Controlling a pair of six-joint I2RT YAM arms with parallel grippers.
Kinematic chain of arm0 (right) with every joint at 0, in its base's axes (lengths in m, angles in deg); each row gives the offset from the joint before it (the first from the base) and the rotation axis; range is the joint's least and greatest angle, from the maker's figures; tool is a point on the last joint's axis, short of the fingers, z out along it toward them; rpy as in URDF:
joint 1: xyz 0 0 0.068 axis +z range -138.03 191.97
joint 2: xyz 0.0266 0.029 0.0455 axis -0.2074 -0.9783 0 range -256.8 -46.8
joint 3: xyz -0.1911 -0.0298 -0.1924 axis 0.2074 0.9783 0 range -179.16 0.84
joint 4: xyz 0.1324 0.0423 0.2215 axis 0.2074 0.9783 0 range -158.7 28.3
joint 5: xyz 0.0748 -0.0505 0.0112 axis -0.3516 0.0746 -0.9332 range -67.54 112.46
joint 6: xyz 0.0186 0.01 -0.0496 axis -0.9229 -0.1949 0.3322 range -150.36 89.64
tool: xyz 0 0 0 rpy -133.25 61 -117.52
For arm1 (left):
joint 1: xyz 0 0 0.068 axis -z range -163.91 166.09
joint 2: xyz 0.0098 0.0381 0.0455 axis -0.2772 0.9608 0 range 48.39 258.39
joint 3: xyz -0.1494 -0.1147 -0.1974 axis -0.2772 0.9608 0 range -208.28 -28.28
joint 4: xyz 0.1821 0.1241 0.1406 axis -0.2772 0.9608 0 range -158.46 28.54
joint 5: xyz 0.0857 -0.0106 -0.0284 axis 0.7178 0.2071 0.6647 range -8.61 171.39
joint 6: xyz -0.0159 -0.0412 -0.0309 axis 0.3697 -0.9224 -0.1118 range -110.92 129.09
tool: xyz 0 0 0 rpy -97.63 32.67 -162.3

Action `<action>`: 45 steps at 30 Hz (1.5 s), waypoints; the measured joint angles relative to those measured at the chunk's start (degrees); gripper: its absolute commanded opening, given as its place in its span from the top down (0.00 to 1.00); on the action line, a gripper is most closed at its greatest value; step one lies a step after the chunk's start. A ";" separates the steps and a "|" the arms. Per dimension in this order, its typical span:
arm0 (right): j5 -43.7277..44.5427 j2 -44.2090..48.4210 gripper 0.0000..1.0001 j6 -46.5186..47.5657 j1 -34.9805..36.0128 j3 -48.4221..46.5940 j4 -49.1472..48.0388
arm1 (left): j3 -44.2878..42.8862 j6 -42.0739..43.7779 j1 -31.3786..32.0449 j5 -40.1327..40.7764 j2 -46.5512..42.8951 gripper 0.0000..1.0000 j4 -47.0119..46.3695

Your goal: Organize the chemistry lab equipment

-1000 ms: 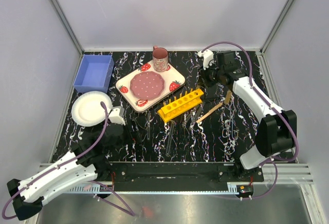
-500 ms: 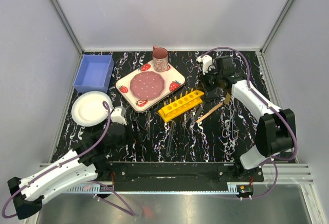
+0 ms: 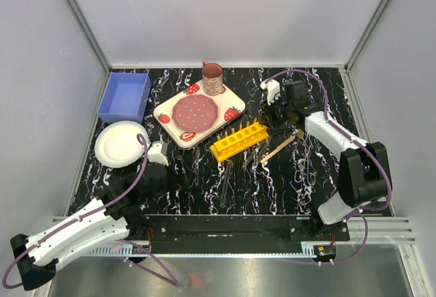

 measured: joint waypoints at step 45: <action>-4.24 15.78 0.00 6.40 0.13 -4.35 13.20 | -2.60 4.39 -8.66 -5.18 12.50 0.01 -2.75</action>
